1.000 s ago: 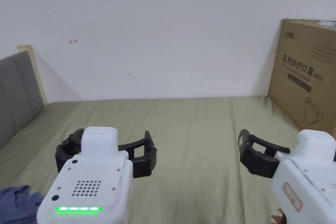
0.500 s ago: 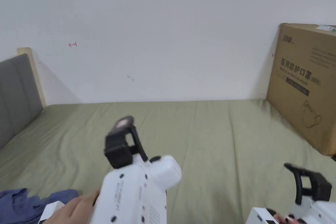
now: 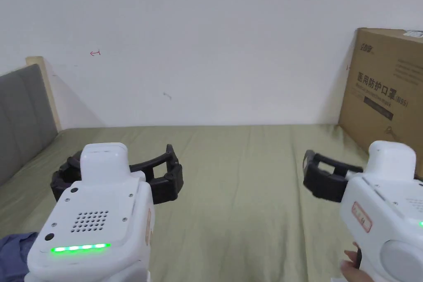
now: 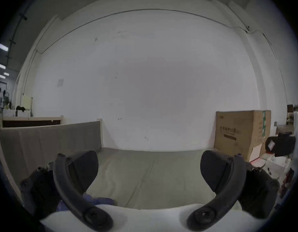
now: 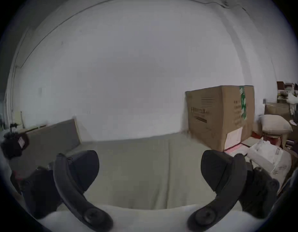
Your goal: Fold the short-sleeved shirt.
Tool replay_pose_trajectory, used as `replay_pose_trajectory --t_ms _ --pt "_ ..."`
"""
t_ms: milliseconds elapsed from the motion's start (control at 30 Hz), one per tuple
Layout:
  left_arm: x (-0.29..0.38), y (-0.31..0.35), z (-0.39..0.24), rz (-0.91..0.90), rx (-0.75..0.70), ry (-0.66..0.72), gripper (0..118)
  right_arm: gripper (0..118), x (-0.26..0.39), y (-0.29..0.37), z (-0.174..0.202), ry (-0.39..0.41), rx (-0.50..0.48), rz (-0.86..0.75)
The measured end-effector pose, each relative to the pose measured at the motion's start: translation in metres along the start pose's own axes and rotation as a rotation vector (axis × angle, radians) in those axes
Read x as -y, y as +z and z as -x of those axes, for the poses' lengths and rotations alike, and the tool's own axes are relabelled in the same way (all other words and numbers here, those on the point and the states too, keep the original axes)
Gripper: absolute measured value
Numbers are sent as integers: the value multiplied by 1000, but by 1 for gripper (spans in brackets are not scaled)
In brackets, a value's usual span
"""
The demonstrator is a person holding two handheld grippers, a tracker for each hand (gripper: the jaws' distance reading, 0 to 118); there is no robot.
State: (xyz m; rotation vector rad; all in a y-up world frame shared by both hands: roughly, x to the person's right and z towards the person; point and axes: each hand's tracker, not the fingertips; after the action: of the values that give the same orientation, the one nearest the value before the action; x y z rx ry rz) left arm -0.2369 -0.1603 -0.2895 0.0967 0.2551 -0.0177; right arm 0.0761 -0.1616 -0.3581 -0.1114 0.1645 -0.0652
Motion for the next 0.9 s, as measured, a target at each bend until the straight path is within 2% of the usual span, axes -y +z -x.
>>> replay_pose_trajectory --t_ms 33,67,300,500,900 --pt "2 0 -1 7 -1 -18 118 118 8 1 -1 -56 -15 -15" --pt "4 1 -2 8 3 -21 118 118 13 3 1 -67 9 -18" --pt "8 11 -13 16 44 -46 118 118 24 14 -8 -65 35 -37" --pt "10 13 -13 40 62 -15 118 118 19 19 -4 4 42 -77" --pt "10 11 -16 50 71 -2 118 118 18 20 -3 32 45 -80"
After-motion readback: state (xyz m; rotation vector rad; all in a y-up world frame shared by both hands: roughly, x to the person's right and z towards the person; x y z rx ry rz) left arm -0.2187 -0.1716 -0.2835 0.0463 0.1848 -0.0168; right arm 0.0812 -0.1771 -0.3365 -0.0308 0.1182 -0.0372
